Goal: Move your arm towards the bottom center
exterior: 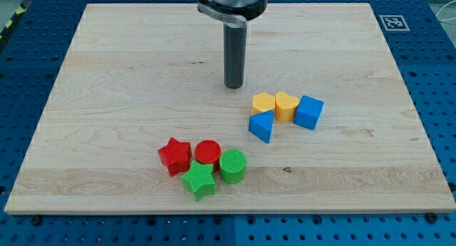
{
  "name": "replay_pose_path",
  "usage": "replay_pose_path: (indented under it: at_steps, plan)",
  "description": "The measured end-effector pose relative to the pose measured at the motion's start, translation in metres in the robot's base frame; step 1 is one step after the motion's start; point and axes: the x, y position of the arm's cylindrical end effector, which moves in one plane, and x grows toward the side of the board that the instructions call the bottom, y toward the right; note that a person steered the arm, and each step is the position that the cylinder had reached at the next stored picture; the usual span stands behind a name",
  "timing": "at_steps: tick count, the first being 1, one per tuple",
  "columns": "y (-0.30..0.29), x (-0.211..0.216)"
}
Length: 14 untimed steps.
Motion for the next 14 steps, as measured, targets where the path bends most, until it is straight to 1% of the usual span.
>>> replay_pose_path:
  at_steps: [4, 5, 7, 9, 12, 13, 14]
  plan:
    - [-0.101, 0.001]
    - [-0.125, 0.006]
    - [-0.164, 0.038]
    - [-0.192, 0.083]
    - [-0.190, 0.181]
    - [-0.158, 0.204]
    - [-0.139, 0.206]
